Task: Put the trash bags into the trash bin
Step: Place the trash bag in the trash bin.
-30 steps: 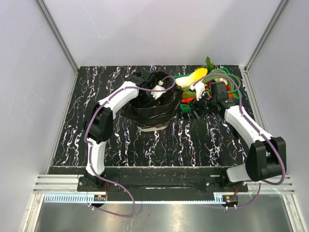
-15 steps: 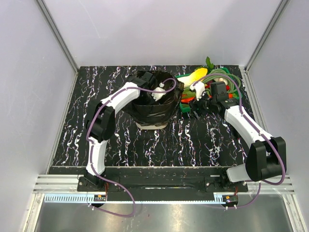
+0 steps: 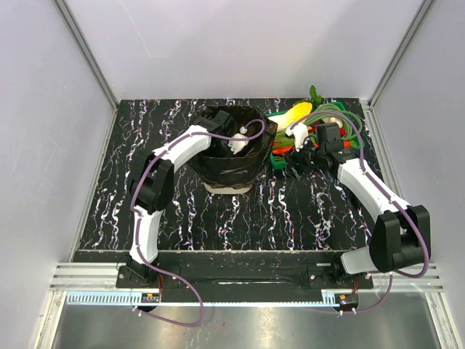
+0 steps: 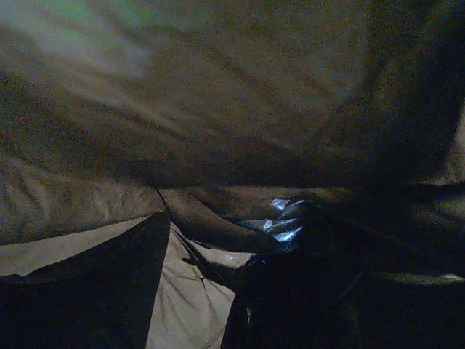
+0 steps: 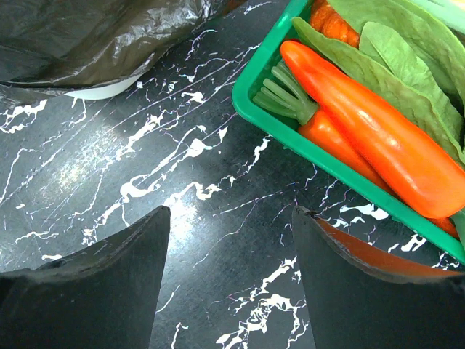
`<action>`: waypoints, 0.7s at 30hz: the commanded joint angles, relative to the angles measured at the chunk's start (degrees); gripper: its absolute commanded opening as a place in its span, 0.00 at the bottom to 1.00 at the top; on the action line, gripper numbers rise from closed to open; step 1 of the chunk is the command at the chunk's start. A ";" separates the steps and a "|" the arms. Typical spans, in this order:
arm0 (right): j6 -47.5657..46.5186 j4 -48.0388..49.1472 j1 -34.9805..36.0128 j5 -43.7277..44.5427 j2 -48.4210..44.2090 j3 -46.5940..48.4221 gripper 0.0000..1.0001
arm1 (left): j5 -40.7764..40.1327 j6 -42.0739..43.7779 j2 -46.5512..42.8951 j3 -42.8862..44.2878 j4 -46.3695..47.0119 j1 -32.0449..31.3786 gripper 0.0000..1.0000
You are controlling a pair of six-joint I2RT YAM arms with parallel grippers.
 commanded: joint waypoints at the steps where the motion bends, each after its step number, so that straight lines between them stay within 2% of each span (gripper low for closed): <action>1: -0.60 0.32 0.21 0.28 0.33 0.44 0.74 | -1.56 0.85 1.18 -1.59 0.10 -0.26 0.73; 21: -0.51 0.23 0.21 0.28 0.51 0.44 0.74 | 0.99 0.50 0.12 -5.89 1.33 -0.26 0.78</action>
